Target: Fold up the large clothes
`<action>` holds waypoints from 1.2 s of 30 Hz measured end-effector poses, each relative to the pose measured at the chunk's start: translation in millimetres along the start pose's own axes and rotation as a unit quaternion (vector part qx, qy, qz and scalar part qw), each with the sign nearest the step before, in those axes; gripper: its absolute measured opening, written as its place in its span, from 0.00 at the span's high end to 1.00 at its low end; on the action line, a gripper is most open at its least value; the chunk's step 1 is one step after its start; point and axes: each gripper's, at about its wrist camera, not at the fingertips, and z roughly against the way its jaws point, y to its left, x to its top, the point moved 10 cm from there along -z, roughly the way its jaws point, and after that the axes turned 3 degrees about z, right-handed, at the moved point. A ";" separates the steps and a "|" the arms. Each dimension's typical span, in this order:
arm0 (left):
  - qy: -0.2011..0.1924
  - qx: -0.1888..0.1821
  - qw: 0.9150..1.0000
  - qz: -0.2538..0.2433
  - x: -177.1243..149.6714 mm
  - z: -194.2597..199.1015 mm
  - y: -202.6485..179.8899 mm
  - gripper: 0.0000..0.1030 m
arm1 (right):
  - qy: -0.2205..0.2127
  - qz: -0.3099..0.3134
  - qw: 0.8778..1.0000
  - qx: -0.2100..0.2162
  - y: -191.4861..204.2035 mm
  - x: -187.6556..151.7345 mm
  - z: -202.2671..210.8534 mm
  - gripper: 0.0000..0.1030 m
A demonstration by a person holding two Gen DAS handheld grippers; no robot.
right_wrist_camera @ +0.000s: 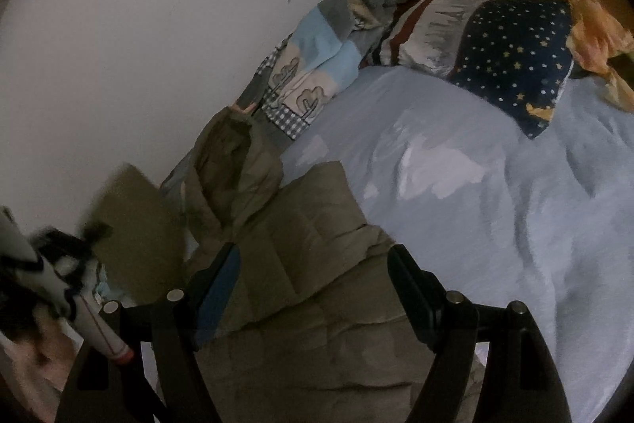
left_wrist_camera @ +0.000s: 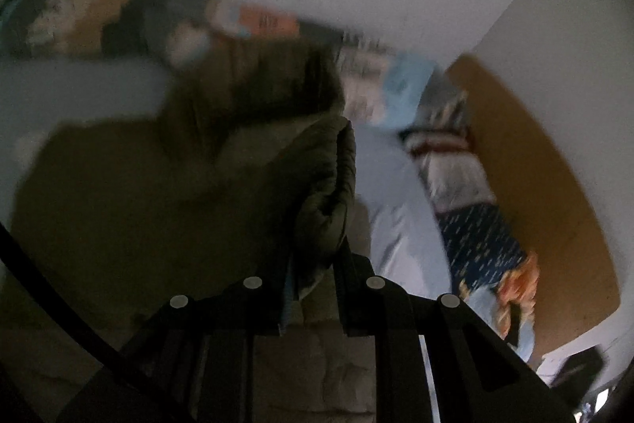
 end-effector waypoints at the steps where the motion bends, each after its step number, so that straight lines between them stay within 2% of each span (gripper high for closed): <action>1: 0.011 0.005 1.000 0.002 -9.0 -13.3 2.2 0.84 | -0.002 -0.002 1.000 -0.002 -2.7 2.1 0.7 0.21; 4: 0.048 0.020 0.999 0.000 -43.3 -54.4 3.1 0.84 | -0.002 -0.006 1.000 -0.006 -9.0 4.6 2.4 0.21; 7: 0.068 0.040 0.997 -0.022 -73.4 -73.4 -5.4 0.84 | 0.001 -0.009 1.000 -0.009 -12.9 5.0 1.8 0.21; 9: 0.073 0.054 0.995 -0.043 -81.6 -82.8 -6.1 0.79 | 0.002 -0.009 1.000 -0.010 -12.6 4.6 1.2 0.21; 10: 0.079 0.052 0.994 -0.051 -84.8 -85.6 -9.6 0.69 | 0.003 -0.009 1.000 -0.011 -11.8 4.5 0.2 0.21; 11: 0.089 0.043 0.994 -0.054 -88.4 -81.8 -10.3 0.55 | 0.003 -0.009 1.000 -0.011 -10.9 4.0 -0.6 0.21; 12: 0.097 0.031 0.993 -0.057 -90.8 -77.6 -11.6 0.53 | 0.004 -0.008 1.000 -0.011 -9.8 3.5 -1.7 0.21; 15: 0.080 0.015 0.993 -0.086 -85.7 -51.0 -19.9 0.53 | 0.005 -0.003 1.000 -0.013 -7.3 2.4 -5.0 0.21; 18: 0.046 0.023 0.993 -0.108 -66.4 -25.3 -13.0 0.53 | 0.004 -0.002 1.000 -0.016 -7.8 2.0 -6.7 0.21; 20: 0.019 0.049 0.992 -0.113 -45.5 -7.2 9.4 0.52 | 0.004 -0.002 1.000 -0.018 -6.1 0.9 -9.4 0.21; 22: 0.000 0.082 0.990 -0.111 -27.0 2.6 35.3 0.52 | 0.007 0.008 1.000 -0.018 -1.1 -1.3 -14.3 0.27; 24: -0.019 0.136 0.985 -0.104 -8.7 13.7 76.1 0.52 | 0.015 0.024 0.999 -0.018 6.5 -6.5 -22.4 0.38; 28: -0.032 0.212 0.974 -0.076 8.8 24.9 151.5 0.52 | 0.040 0.073 0.996 -0.023 24.2 -22.7 -51.7 0.43; 31: -0.027 0.238 0.969 -0.053 9.2 21.2 194.5 0.52 | 0.074 0.113 0.991 -0.021 40.1 -37.1 -87.7 0.44; 36: -0.012 0.231 0.972 -0.041 -5.1 1.7 228.6 0.48 | 0.102 0.161 0.981 -0.024 59.3 -59.3 -124.1 0.46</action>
